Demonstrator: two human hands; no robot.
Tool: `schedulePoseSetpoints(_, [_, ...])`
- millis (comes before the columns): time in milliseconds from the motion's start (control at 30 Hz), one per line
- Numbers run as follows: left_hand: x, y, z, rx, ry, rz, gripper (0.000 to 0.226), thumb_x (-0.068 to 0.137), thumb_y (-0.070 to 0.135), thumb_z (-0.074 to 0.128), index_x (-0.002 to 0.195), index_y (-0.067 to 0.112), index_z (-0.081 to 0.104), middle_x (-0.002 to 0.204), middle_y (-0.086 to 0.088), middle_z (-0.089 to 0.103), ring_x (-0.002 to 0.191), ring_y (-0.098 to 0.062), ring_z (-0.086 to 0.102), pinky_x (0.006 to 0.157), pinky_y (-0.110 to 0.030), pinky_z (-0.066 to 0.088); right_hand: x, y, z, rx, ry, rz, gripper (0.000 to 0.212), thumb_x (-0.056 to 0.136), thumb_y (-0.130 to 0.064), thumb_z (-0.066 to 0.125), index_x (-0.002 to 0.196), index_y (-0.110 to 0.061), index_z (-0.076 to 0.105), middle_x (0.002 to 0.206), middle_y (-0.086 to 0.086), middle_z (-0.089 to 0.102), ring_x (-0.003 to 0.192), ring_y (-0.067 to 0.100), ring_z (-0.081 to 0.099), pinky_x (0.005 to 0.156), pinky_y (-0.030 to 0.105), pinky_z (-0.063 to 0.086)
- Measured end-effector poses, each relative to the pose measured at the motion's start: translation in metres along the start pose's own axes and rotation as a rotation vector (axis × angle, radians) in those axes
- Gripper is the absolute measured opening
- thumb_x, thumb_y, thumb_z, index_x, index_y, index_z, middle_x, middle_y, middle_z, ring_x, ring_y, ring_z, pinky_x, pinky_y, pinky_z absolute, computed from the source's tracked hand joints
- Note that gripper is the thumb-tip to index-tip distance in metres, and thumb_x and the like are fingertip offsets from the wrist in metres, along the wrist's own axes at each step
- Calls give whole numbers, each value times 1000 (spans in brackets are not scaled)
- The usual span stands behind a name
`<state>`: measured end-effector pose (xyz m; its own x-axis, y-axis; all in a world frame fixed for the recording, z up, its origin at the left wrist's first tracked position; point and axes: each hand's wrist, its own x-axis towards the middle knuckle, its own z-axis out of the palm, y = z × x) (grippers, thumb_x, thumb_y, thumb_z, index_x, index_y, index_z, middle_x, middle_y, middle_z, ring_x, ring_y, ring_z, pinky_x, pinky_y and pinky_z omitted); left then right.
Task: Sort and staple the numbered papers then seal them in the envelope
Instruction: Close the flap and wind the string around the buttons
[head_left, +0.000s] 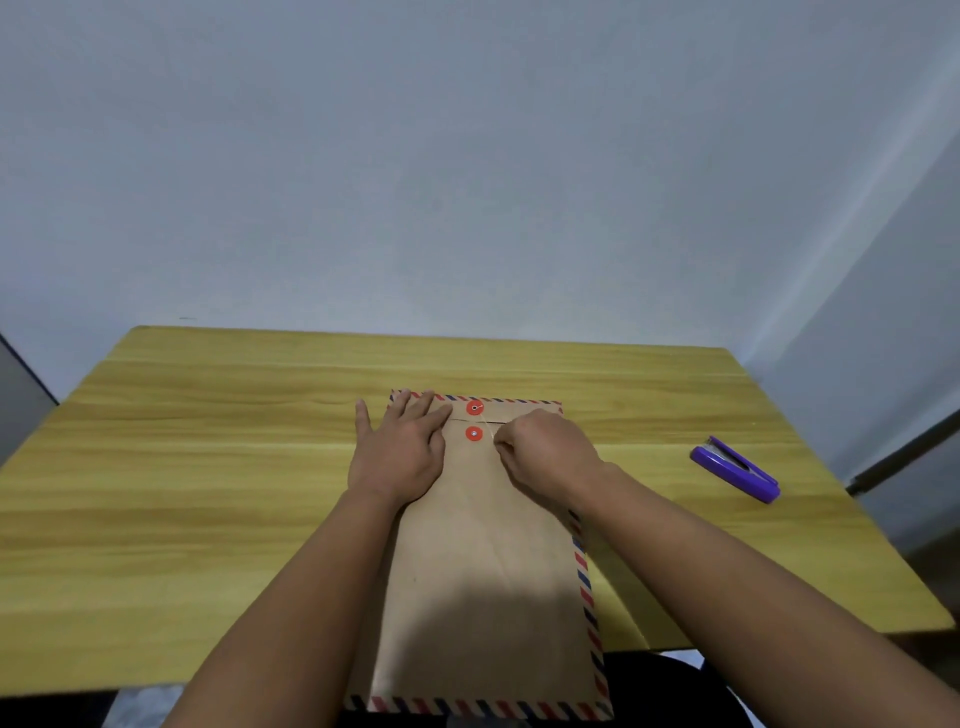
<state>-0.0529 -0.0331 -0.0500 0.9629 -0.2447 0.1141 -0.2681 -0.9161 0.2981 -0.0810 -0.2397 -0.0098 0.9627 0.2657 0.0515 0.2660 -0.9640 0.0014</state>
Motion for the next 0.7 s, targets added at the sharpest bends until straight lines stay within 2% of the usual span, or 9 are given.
schedulePoseSetpoints(67, [0,0,1,0,6,-6,50,104,37,29,153,41,38,166,13,27,157,-15,11,121,-67,-4,-3,-7,4,-72,2,-29,20,94,-11,51,79,-19,62,82,8,66,75,33,61,59,35,39])
schedulePoseSetpoints(133, [1,0,2,-6,12,-9,50,104,36,30,153,41,39,166,13,28,157,-15,12,121,-67,-3,-6,-14,5,-138,-15,-45,16,89,-5,54,87,-14,66,90,11,69,82,35,65,61,36,36])
schedulePoseSetpoints(267, [1,0,2,-8,18,-12,50,104,36,30,152,41,39,166,12,29,157,-15,13,121,-67,-3,-11,-25,2,-141,-43,-84,14,92,0,50,89,-12,57,96,15,67,88,38,64,63,37,35])
schedulePoseSetpoints(333, [0,0,3,-7,24,-14,50,104,37,30,152,41,39,166,12,29,156,-15,14,122,-67,-2,-15,-29,5,-102,7,-111,15,98,-6,48,107,-9,60,98,15,68,87,39,65,61,39,33])
schedulePoseSetpoints(400, [0,0,2,-12,27,-18,50,104,37,30,153,41,40,166,12,29,156,-16,14,122,-66,-2,-17,-32,9,-96,62,-127,31,102,-9,46,132,-9,52,101,15,69,86,41,65,61,40,32])
schedulePoseSetpoints(467, [0,1,1,-16,27,-23,50,104,37,30,153,40,39,166,12,29,157,-16,13,122,-66,-2,-19,-32,8,-96,79,-99,46,101,-7,44,147,-11,43,104,15,69,89,41,66,61,40,33])
schedulePoseSetpoints(533, [0,1,1,-18,24,-23,50,104,36,30,153,40,39,166,11,28,157,-16,13,122,-66,-2,-19,-32,6,-81,39,-38,39,100,-4,43,138,-9,49,105,17,68,90,40,65,63,39,33])
schedulePoseSetpoints(633, [1,1,1,-16,22,-21,50,103,36,31,153,40,39,166,10,28,157,-17,13,122,-66,-2,-20,-34,2,-13,-33,57,21,96,-1,44,109,-7,59,102,18,67,89,40,64,65,37,36])
schedulePoseSetpoints(700, [1,1,1,-13,20,-22,50,103,36,30,153,41,39,166,10,29,157,-17,13,122,-66,-2,-20,-34,1,42,-41,111,19,96,-4,46,104,-7,63,100,17,67,87,38,64,64,36,39])
